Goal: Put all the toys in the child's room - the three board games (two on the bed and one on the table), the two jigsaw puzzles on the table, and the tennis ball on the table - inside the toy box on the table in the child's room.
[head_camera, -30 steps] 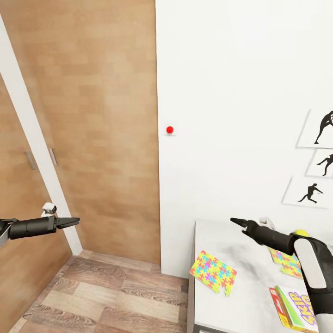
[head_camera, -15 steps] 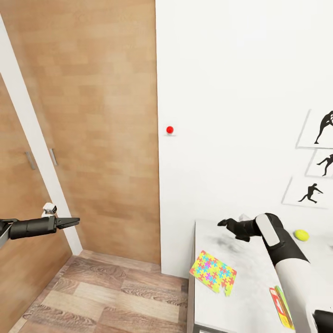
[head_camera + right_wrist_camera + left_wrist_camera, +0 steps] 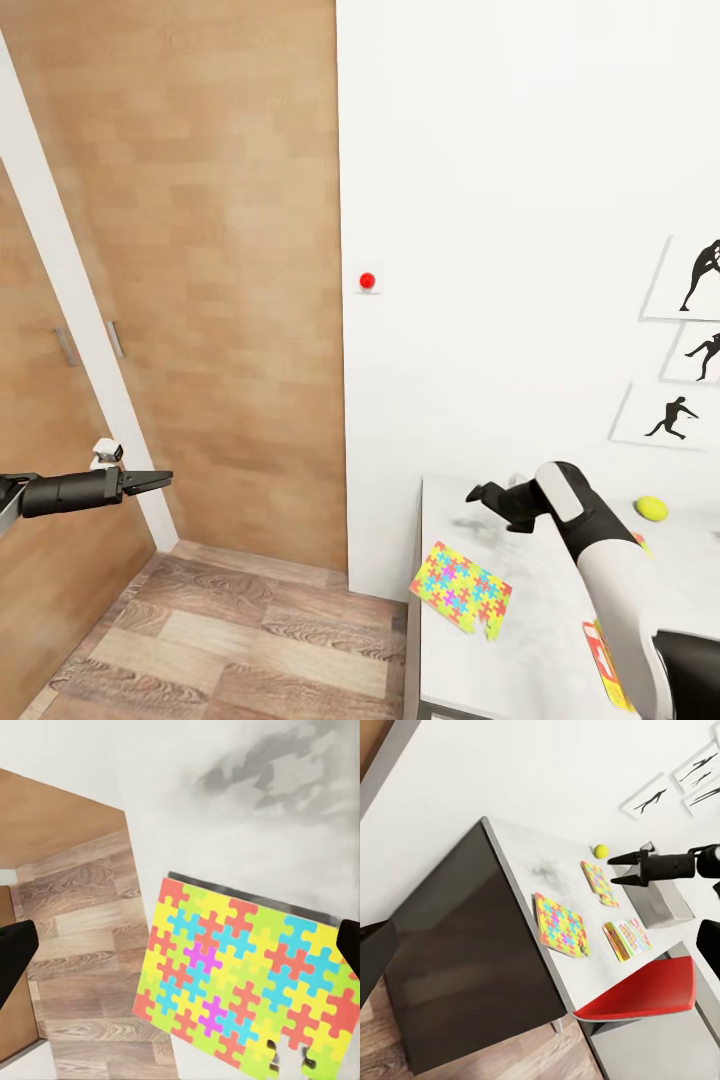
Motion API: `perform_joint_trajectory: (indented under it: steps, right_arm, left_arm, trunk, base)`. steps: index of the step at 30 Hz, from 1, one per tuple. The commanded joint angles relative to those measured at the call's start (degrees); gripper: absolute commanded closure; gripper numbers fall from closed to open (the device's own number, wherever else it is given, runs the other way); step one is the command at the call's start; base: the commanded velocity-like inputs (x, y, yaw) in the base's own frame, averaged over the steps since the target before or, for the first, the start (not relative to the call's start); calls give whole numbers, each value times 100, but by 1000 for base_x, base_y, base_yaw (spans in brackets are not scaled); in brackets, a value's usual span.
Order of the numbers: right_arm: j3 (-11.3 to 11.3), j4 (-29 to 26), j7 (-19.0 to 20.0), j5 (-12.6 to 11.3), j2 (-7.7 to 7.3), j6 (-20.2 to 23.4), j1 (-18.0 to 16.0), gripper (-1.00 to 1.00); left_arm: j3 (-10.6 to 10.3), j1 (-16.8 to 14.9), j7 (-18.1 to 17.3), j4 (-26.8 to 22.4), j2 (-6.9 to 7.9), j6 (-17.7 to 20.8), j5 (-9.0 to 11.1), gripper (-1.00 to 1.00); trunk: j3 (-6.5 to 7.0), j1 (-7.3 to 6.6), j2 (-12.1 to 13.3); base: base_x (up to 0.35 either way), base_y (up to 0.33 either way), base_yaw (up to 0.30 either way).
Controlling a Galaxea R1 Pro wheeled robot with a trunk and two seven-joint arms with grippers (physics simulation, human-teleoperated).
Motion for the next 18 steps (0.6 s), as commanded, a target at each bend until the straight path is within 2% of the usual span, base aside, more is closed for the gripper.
perform_joint_trajectory:
  steps: [1,18]
  right_arm:
    - [-6,12,-62,-60,-3,-4,-6,-100]
    - [9,103,-105,-56,-113,-27,-15,-100]
  left_arm:
    - [-34,-5,-17,0,3,60,32,-100]
    - [-33,-3,-17,0,-7,57,32,-100]
  trunk:
    - [-9,3,-9]
    - [-9,3,-9]
  base:
    - [0,0,0]
    - [0,0,0]
